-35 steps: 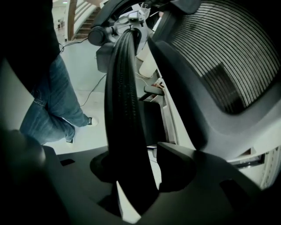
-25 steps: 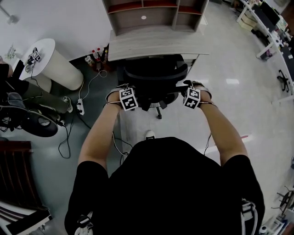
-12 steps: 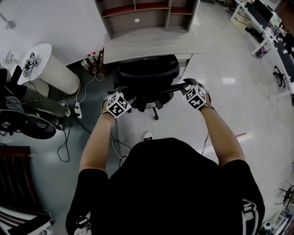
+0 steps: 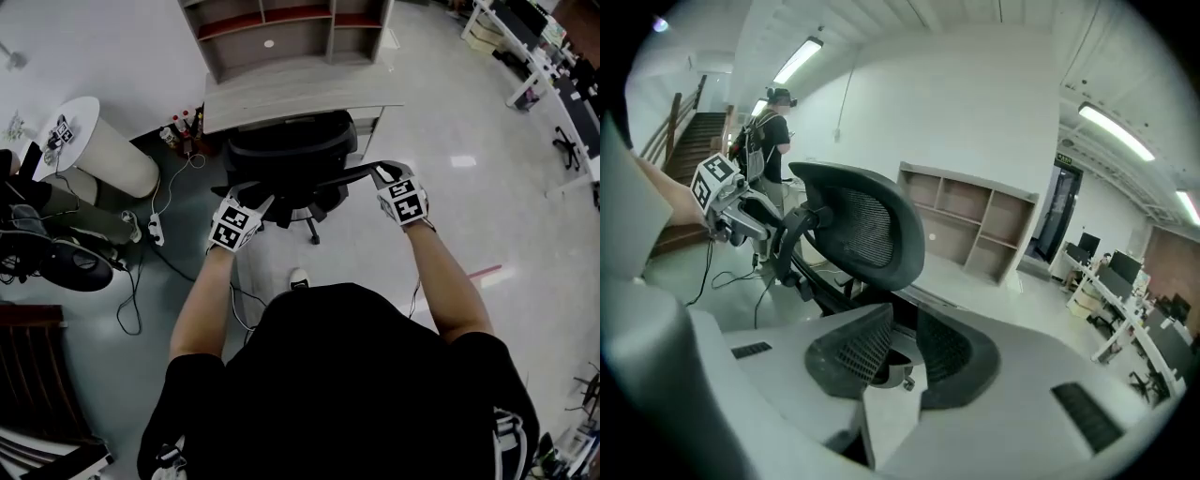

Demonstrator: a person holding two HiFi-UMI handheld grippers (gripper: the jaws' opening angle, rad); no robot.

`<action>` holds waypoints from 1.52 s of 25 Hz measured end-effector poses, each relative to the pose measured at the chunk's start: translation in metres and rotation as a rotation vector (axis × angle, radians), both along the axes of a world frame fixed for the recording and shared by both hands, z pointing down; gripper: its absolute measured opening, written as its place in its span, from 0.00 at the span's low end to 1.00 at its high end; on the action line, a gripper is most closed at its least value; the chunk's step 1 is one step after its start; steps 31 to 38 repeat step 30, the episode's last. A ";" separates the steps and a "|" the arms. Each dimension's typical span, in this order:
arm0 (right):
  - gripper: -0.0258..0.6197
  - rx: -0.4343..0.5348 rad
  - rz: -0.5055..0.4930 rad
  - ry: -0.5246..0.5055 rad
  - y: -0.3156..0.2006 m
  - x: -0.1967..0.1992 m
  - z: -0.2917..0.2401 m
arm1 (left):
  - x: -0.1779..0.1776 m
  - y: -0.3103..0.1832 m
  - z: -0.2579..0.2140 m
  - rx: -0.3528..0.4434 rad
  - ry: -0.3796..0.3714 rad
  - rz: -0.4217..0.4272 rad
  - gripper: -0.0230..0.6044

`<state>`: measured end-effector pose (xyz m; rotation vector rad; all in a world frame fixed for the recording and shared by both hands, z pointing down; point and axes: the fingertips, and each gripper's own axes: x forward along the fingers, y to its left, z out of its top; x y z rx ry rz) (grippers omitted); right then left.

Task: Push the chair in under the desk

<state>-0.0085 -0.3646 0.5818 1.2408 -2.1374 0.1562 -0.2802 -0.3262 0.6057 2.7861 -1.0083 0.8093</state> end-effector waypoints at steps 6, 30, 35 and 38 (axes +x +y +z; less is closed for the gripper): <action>0.11 0.022 0.042 -0.069 0.009 0.006 -0.007 | -0.005 0.002 -0.013 0.003 0.111 -0.081 0.24; 0.05 0.052 0.065 -0.191 0.018 -0.011 -0.023 | -0.013 0.003 -0.035 0.027 0.237 -0.163 0.11; 0.05 0.052 0.065 -0.191 0.018 -0.011 -0.023 | -0.013 0.003 -0.035 0.027 0.237 -0.163 0.11; 0.05 0.052 0.065 -0.191 0.018 -0.011 -0.023 | -0.013 0.003 -0.035 0.027 0.237 -0.163 0.11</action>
